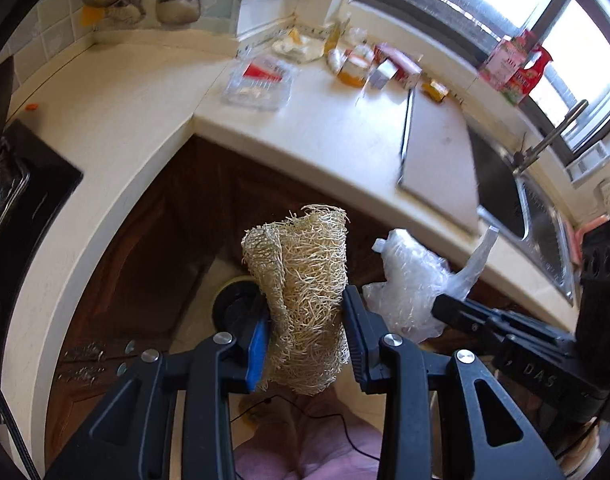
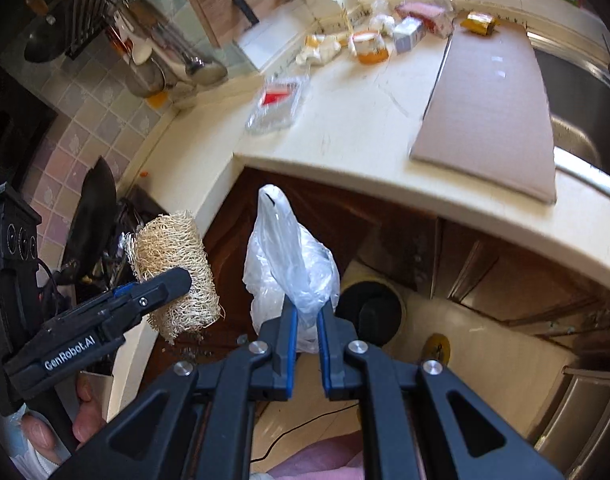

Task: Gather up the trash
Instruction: 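Carry the loofah and plastic bag down over the floor trash bin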

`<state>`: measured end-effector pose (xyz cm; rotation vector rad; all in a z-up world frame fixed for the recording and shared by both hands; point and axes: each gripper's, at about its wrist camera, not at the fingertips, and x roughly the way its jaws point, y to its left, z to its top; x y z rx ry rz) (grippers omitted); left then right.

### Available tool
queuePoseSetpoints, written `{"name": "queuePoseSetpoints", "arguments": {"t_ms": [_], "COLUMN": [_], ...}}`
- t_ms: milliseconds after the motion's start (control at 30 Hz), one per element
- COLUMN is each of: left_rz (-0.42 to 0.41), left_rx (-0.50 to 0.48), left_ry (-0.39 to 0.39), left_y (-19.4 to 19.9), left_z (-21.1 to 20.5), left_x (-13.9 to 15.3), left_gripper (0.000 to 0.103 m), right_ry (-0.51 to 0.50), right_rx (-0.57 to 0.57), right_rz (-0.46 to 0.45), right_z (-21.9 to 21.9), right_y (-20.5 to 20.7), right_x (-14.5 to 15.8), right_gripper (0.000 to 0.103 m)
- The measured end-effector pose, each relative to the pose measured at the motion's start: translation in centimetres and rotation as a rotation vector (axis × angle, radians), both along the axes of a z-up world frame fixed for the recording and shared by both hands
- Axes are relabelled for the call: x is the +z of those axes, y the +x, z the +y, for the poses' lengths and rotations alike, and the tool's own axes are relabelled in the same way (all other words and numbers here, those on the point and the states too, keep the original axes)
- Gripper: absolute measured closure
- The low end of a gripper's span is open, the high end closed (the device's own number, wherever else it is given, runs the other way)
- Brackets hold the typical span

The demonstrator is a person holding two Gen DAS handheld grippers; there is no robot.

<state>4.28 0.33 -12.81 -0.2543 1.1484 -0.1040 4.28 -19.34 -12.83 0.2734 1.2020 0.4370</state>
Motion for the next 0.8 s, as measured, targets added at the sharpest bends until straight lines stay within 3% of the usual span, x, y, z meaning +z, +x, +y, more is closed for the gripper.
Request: {"name": "queuePoseSetpoints", "arguments": {"t_ms": [167, 367, 633, 800], "left_rz": [0.108, 0.253, 0.330, 0.323], "left_rx": [0.016, 0.044, 0.063, 0.079], "left_ry": [0.024, 0.014, 0.010, 0.075], "left_y": [-1.4, -1.8, 1.6, 4.5], "left_z": [1.3, 2.7, 3.0, 3.4], "left_x": [-7.1, -17.5, -31.0, -38.2], "left_gripper": [0.070, 0.069, 0.066, 0.037], "right_ry": [-0.036, -0.105, -0.170, -0.206], "right_rx": [-0.017, -0.038, -0.017, 0.015], "right_rz": [0.097, 0.214, 0.313, 0.329], "right_z": [1.1, 2.0, 3.7, 6.1], "right_y": [-0.3, 0.2, 2.9, 5.2], "right_x": [-5.8, -15.2, -28.7, -35.9], "right_gripper": [0.094, 0.094, 0.093, 0.090]}}
